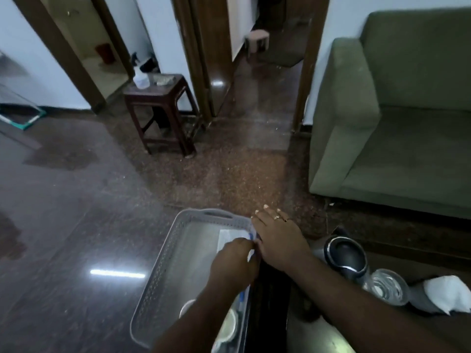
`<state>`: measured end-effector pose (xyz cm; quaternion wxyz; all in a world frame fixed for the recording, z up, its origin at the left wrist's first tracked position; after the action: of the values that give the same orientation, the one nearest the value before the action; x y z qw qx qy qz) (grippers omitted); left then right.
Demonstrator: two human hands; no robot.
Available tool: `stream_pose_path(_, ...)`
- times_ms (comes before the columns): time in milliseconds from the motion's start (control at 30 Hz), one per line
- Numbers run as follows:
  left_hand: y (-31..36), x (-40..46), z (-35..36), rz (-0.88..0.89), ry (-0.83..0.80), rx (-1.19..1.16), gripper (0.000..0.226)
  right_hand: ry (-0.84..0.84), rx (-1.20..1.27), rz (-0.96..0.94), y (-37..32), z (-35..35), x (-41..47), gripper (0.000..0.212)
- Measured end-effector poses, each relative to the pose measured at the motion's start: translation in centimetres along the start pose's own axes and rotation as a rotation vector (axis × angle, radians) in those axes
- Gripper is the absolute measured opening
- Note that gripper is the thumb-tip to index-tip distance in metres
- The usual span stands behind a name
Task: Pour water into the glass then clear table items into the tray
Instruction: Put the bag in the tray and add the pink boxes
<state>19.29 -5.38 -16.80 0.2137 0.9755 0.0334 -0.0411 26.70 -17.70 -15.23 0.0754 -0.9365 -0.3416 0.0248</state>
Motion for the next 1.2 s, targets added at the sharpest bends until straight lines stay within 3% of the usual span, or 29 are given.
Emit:
stream_pose_path(100, 6.4, 2.1, -0.8, 0.180, 0.075, -0.002, 0.023, 0.186, -0.033, 0.128, 4.4, -3.3, -3.1, 0.058)
stream_pose_path(267, 17.6, 3.8, 2.8, 0.272, 0.111, 0.155, 0.065, 0.401, -0.043, 0.406, 13.7, -6.5, -11.4, 0.072)
stream_pose_path(400, 27.1, 3.2, 7.1, 0.419, 0.153, 0.376, 0.085, 0.430, -0.075, 0.615, 20.7, -6.6, -21.1, 0.079)
stream_pose_path(600, 39.7, -0.1, 14.0, 0.669, 0.172, 0.374, 0.090, 0.378, -0.115, 0.909, 28.1, -5.4, -37.0, 0.076)
stream_pose_path(767, 45.9, -3.3, 20.9, 0.748, 0.014, 0.379, 0.092, 0.308, -0.092, 1.100, 31.9, -2.6, -47.6, 0.075)
stream_pose_path(967, 49.7, -5.3, 27.8, 0.818, -0.046, 0.445, 0.093, 0.247, -0.046, 1.256, 34.6, 0.3, -56.1, 0.074)
stream_pose_path(1100, 51.8, -5.1, 32.0, 0.835, -0.157, 0.500, 0.089, 0.356, 0.230, 1.673, 35.1, 2.7, -61.0, 0.073)
stream_pose_path(1200, 53.6, -3.9, 35.1, 0.851, -0.223, 0.550, 0.081, 0.381, 0.398, 1.867, 35.6, 5.2, -63.3, 0.056)
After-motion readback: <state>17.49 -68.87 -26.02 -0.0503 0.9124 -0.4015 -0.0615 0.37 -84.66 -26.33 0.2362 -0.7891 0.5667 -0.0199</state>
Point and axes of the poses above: each hand's wrist, its own x-axis towards the middle knuckle, its own z-axis out of the palm, y = z × x, the point moved 1 cm from there along x, towards the middle knuckle, and after that the axes turned 3 degrees about x, right-handed, at the moved point
